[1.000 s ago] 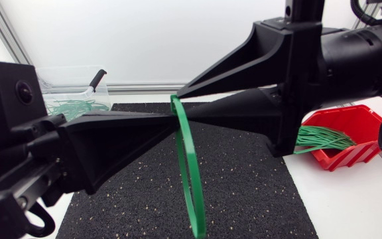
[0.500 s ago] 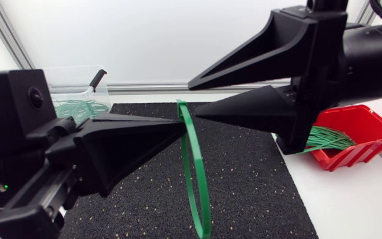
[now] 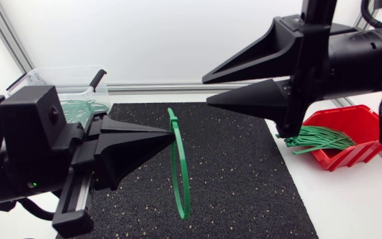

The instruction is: Take a green cable tie from the red box, thread the tail through the head to close it, then place it in the transparent bin on the left.

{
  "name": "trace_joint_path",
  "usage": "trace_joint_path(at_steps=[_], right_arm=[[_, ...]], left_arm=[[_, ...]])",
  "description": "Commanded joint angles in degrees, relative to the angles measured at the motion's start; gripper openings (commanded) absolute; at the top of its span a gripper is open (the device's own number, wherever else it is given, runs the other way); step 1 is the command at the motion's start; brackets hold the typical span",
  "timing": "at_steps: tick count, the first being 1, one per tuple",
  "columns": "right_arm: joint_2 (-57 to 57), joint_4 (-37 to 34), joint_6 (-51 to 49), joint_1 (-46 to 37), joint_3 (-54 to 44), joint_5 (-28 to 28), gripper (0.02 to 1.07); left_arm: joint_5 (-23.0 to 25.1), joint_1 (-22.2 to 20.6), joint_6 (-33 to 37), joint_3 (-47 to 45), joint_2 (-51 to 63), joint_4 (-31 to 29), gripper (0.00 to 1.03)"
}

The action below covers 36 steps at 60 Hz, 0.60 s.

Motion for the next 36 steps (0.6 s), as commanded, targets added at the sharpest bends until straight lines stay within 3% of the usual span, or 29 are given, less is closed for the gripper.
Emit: trace_joint_path(at_steps=[1, 14, 36], right_arm=[[2.97, -1.34, -4.38, -1.60, -0.23, -1.60, 0.40], [6.93, -1.34, -10.53, -4.33, 0.47, -6.08, 0.40], [10.27, -6.70, -20.37, -1.43, 2.67, -9.07, 0.39]], left_arm=[[0.46, -0.13, 4.96, -1.61, -0.93, 0.62, 0.04], [-1.12, -1.71, 11.46, -1.87, 0.12, 0.62, 0.04], [-4.63, -3.64, 20.87, -1.96, 2.76, 1.59, 0.04]])
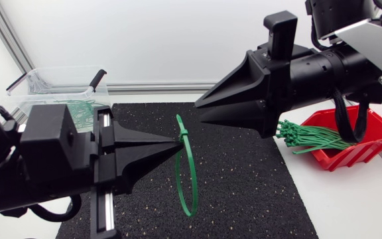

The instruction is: Take a green cable tie from the red box, thread the tail through the head to close it, then place it in the transparent bin on the left.

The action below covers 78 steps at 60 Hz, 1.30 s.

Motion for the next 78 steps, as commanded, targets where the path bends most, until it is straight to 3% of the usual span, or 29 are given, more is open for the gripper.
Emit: trace_joint_path(at_steps=[1, 24, 30, 71, 78], right_arm=[[1.42, -1.24, -3.39, 1.04, 1.66, -1.05, 0.39], [7.66, -7.74, -12.80, 1.57, 5.44, -4.91, 0.39], [7.57, -7.74, -13.06, 2.19, 5.62, -4.91, 0.28], [6.60, -10.73, -15.17, 4.38, 4.12, -4.91, 0.27], [6.25, -10.73, -15.26, 4.65, 4.04, -4.21, 0.10]], left_arm=[[-0.42, -0.50, 3.28, -1.13, 0.66, 1.18, 0.04], [-3.93, -2.87, 9.08, -3.68, 0.66, 4.78, 0.04], [-4.11, -2.96, 9.52, -3.94, 0.66, 5.13, 0.04], [-4.64, -3.75, 9.25, -5.08, -0.22, 5.22, 0.04], [-4.72, -3.75, 9.08, -5.35, -0.83, 4.96, 0.04]])
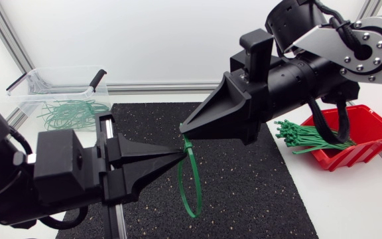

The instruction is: Take a green cable tie from the red box, thread the tail through the head to close it, then place it in the transparent bin on the left.

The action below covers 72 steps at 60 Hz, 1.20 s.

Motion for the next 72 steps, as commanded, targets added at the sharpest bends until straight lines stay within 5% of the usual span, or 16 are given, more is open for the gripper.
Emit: trace_joint_path(at_steps=[1, 27, 43, 72], right_arm=[[-0.81, -0.55, -1.01, 0.47, -0.47, 0.67, 0.08], [-0.37, -0.46, 0.14, 1.00, 1.03, 2.95, 0.08], [6.13, 0.24, 0.66, -0.41, 3.84, 3.65, 0.08], [3.67, -0.11, 0.57, 0.30, 1.29, 3.92, 0.08]], left_arm=[[-0.29, -0.29, 0.84, -1.72, -1.01, 0.47, 0.04], [-1.69, -1.79, 0.75, -2.25, -1.98, 0.56, 0.04], [-6.88, -9.26, -0.04, -1.19, -3.12, -0.32, 0.04], [-7.85, -8.47, -0.13, -0.22, -3.21, -2.34, 0.04]])
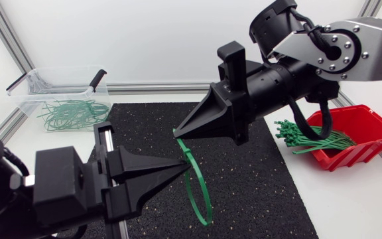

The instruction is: Take a green cable tie from the red box, thread the tail through the head to close it, then place it in the transparent bin on the left.

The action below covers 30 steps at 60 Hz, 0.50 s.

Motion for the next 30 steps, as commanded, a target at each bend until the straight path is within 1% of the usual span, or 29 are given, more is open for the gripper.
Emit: trace_joint_path(at_steps=[1, 4, 6, 7, 8, 11, 13, 14, 15, 17, 18, 23, 27, 30], right_arm=[[-1.55, 0.46, 0.33, -0.01, -0.92, 1.43, 0.08], [-2.87, 0.29, -0.37, 0.34, -1.44, 1.51, 0.08], [-4.02, 0.11, -1.34, 0.43, -1.97, 1.78, 0.08], [-4.63, 0.20, -1.60, 0.43, -2.23, 2.04, 0.09], [-5.25, 0.20, -1.86, 0.43, -2.50, 2.66, 0.12], [-6.65, 0.20, -2.83, 0.52, -3.38, 4.41, 0.29], [-7.35, 0.20, -3.53, 0.52, -3.99, 5.29, 0.42], [-7.62, 0.20, -4.15, 0.52, -4.26, 5.91, 0.50], [-7.97, 0.20, -5.47, 0.52, -4.96, 8.02, 0.63], [-8.32, 0.20, -7.14, 0.52, -5.75, 9.95, 0.74], [-8.41, 0.20, -8.81, 0.43, -6.63, 11.80, 0.83], [-7.97, 0.37, -12.32, 0.26, -8.21, 16.37, 1.03], [-7.35, 1.08, -14.26, -0.62, -9.62, 19.36, 1.04], [-7.09, 2.22, -14.61, -1.50, -10.50, 21.03, 1.04]], left_arm=[[1.86, -0.03, -0.09, 0.78, -0.28, 0.22, 0.04], [1.86, 1.38, -0.79, 1.13, -0.19, -0.31, 0.04], [1.86, 3.05, -2.28, 1.84, 0.25, -0.57, 0.04], [1.86, 4.10, -3.16, 2.10, 0.51, -0.84, 0.04], [1.95, 5.07, -3.86, 2.36, 0.69, -1.01, 0.04], [2.91, 8.14, -6.24, 3.24, 1.39, -1.80, 0.04], [4.50, 10.52, -7.82, 3.68, 1.66, -2.33, 0.04], [5.11, 11.84, -8.96, 3.77, 1.83, -2.77, 0.04], [6.25, 14.38, -11.07, 4.47, 2.18, -3.65, 0.04], [7.40, 16.41, -12.74, 4.91, 2.27, -4.88, 0.04], [8.01, 18.08, -14.50, 5.53, 2.53, -6.37, 0.04], [8.01, 21.24, -15.38, 6.32, 3.85, -8.31, 0.04], [7.75, 24.40, -16.08, 6.85, 3.94, -10.77, 0.04], [5.90, 26.69, -16.08, 7.55, 4.20, -12.79, 0.04]])
